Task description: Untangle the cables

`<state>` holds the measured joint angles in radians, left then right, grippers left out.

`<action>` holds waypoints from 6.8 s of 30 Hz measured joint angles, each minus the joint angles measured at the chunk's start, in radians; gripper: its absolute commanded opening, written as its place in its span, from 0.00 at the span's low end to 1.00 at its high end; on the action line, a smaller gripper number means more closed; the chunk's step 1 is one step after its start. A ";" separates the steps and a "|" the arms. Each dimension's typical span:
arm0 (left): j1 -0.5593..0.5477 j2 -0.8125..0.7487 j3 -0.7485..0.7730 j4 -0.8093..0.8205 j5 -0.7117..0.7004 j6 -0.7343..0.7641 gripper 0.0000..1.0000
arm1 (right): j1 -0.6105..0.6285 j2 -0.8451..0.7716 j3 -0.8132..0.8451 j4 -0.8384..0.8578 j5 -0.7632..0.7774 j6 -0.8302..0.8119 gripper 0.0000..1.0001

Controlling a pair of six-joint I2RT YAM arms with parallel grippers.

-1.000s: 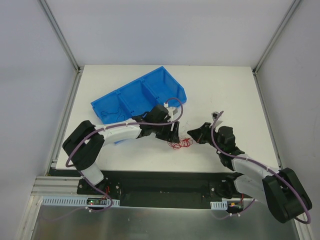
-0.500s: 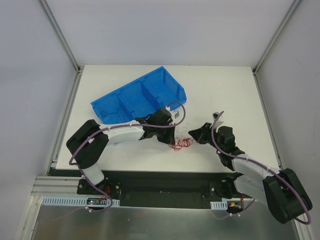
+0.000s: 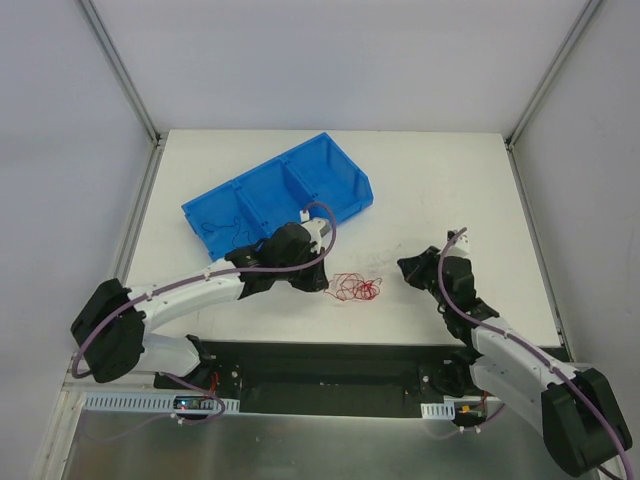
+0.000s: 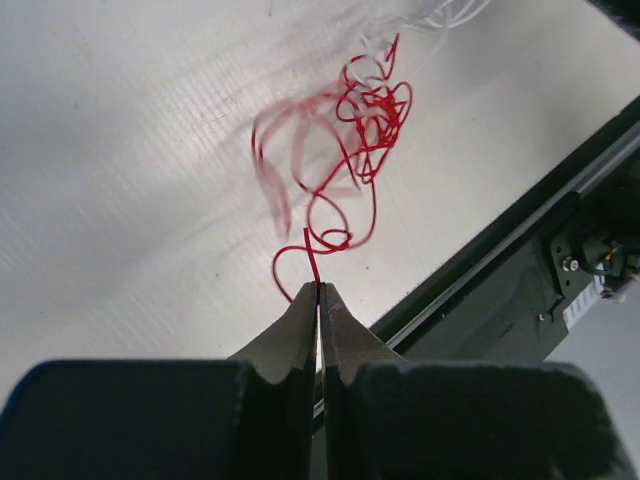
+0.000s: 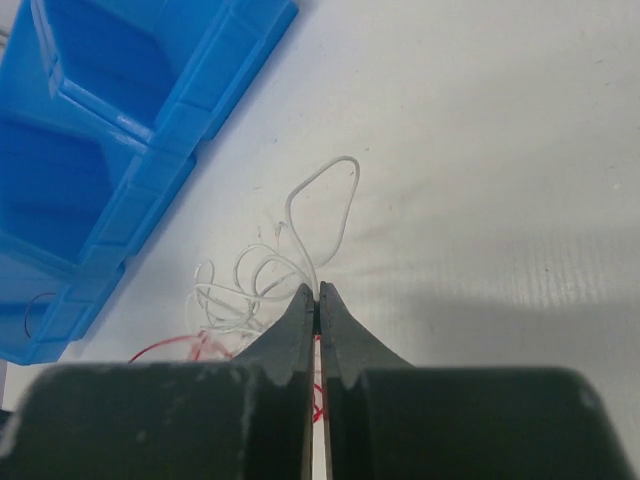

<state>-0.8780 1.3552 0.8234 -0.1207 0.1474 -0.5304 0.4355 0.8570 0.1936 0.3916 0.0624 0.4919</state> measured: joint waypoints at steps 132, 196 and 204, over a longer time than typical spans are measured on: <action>0.000 0.061 -0.099 0.232 -0.023 0.005 0.50 | 0.262 0.408 0.198 0.271 -0.013 -0.148 0.01; 0.001 -0.459 0.370 -0.062 -0.351 0.348 0.00 | 0.070 0.388 0.132 -0.005 0.251 0.339 0.01; 0.016 -0.283 0.640 -0.054 -0.353 0.457 0.00 | 0.068 0.379 0.119 0.008 0.245 0.328 0.08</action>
<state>-0.8616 1.0721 1.4639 -0.1749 -0.2058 -0.0734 0.5034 1.2362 0.3130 0.4000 0.3077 0.8204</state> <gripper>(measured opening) 0.002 0.043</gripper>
